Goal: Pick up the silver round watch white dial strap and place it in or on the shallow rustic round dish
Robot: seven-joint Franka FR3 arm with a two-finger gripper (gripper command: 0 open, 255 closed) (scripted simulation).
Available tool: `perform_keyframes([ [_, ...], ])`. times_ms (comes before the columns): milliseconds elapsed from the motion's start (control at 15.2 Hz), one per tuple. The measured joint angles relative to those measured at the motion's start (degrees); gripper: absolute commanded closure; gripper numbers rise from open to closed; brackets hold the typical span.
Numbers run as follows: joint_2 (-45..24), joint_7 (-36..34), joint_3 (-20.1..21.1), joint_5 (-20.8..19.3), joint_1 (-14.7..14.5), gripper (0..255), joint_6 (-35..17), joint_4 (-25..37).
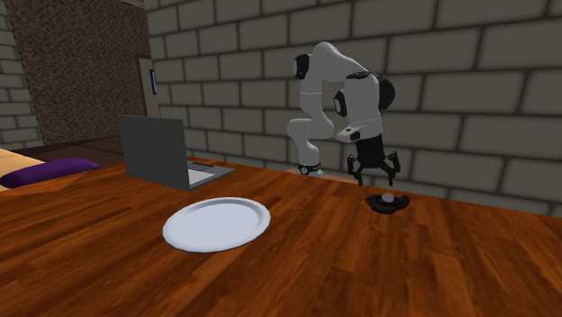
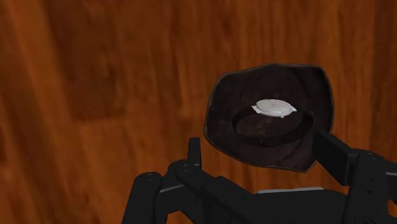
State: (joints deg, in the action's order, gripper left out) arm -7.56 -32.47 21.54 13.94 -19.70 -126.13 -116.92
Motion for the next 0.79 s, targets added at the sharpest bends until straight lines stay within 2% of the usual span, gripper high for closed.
perform_keyframes([
  [132,0.56,0.07,-0.05,0.13,0.14,0,0.79,0.24],
  [396,2.99,0.43,-0.56,0.46,1.0,0,6.01,3.0],
  [792,3.31,0.42,-0.63,0.48,1.1,0,6.88,3.46],
])
